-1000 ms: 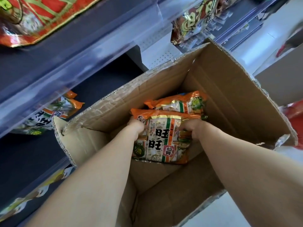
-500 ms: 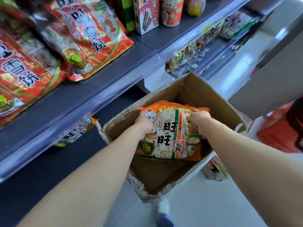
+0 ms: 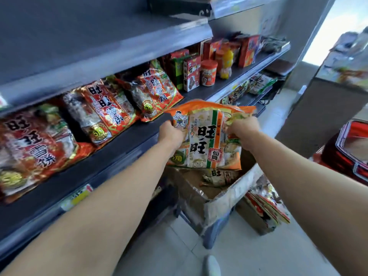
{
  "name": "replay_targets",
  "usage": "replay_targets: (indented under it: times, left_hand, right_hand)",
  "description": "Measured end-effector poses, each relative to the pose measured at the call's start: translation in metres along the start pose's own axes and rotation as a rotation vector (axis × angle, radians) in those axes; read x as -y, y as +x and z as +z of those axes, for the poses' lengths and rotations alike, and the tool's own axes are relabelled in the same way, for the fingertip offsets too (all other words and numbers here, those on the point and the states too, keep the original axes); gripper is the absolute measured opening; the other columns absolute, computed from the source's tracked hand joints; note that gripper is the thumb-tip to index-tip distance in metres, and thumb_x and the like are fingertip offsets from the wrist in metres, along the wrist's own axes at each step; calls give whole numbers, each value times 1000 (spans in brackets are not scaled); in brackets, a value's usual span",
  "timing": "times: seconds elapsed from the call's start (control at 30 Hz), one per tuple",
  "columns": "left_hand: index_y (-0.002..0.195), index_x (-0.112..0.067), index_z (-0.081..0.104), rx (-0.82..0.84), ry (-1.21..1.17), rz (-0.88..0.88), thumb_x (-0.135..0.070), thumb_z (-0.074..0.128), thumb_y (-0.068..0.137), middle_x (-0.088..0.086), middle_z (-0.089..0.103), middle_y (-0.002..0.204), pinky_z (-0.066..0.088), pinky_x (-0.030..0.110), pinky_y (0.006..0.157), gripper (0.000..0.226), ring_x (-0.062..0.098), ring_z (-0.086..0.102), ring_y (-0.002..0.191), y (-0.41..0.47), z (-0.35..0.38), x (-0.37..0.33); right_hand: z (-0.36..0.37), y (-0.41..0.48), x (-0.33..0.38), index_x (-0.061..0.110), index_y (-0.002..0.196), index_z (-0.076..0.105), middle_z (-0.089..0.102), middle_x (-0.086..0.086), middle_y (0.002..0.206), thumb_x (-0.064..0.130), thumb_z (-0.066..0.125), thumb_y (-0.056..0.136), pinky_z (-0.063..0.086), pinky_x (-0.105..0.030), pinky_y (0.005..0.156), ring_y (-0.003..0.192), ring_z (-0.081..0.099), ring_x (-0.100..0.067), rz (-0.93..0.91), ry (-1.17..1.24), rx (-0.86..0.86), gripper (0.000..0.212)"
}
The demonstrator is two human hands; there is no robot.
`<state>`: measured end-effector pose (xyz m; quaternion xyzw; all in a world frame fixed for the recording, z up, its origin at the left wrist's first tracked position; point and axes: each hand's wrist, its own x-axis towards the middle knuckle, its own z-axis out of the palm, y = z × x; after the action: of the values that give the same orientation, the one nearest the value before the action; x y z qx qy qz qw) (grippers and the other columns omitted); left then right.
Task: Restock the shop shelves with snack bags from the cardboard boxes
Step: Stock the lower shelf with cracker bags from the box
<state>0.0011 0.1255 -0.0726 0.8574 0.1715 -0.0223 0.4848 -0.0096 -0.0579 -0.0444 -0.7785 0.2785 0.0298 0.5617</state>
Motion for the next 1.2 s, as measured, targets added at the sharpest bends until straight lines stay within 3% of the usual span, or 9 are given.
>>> replay_targets:
  times: [0.13, 0.27, 0.37, 0.47, 0.63, 0.77, 0.97, 1.1, 1.2]
  left_hand:
    - [117, 2, 57, -69, -29, 2, -6, 58, 89, 13, 60, 116, 47, 36, 78, 29, 31, 57, 102, -18, -49, 19]
    - [114, 0, 59, -116, -93, -30, -3, 58, 90, 13, 62, 116, 45, 32, 80, 25, 26, 55, 95, -34, -90, 53]
    - [134, -1, 48, -123, -89, -106, 1, 60, 88, 12, 54, 134, 45, 33, 95, 48, 27, 52, 118, -42, -116, 85]
    - [143, -9, 38, -82, -57, -224, 2, 60, 85, 9, 45, 144, 43, 46, 103, 62, 31, 46, 128, -54, -134, 124]
    - [136, -15, 38, -44, -102, -413, 3, 50, 92, 4, 44, 140, 41, 44, 97, 49, 30, 45, 123, -75, -152, 181]
    - [148, -21, 27, -33, -137, -544, 6, 46, 94, 1, 33, 151, 48, 50, 93, 63, 31, 43, 128, -88, -152, 219]
    - [115, -19, 54, -175, -85, -564, -7, 50, 92, 3, 59, 115, 55, 47, 87, 26, 28, 60, 100, -85, -116, 290]
    - [103, -24, 59, -256, -178, -560, -8, 56, 89, 5, 66, 106, 56, 47, 84, 21, 31, 65, 96, -69, -85, 338]
    - [109, -21, 59, -330, -163, -506, -10, 57, 89, 4, 67, 106, 54, 37, 81, 23, 25, 64, 90, -48, -69, 371]
  right_hand:
    - [19, -58, 23, 6, 74, 50, 60, -8, 79, -1, 61, 85, 56, -45, 86, 95, 67, -26, -52, -50, -3, 17]
    - [46, -97, 26, 12, 68, 46, 64, -20, 106, 0, 66, 79, 55, -39, 87, 104, 64, -34, -157, -199, 95, 26]
    - [72, -114, 19, 10, 70, 47, 63, -17, 101, 0, 64, 82, 52, -41, 92, 101, 63, -34, -238, -334, 169, 23]
    - [101, -122, 1, 1, 94, 59, 64, -13, 104, 4, 71, 79, 52, -39, 91, 100, 62, -30, -196, -397, 270, 20]
    - [150, -127, -32, -1, 107, 61, 65, -13, 110, 8, 74, 77, 52, -36, 91, 102, 61, -28, -206, -561, 436, 33]
    - [188, -119, -62, 0, 109, 62, 66, -12, 110, 10, 73, 79, 53, -36, 89, 100, 63, -26, -263, -734, 540, 33]
    - [238, -93, -116, 8, 93, 59, 60, -7, 91, 8, 56, 87, 42, -27, 67, 85, 60, -24, -316, -860, 579, 6]
    - [274, -69, -160, 13, 109, 52, 61, -11, 114, 7, 47, 89, 43, -41, 99, 113, 54, -31, -255, -790, 481, 21]
    - [305, -51, -191, 19, 108, 50, 57, -14, 121, 7, 40, 92, 35, -47, 105, 121, 46, -33, -179, -549, 391, 23]
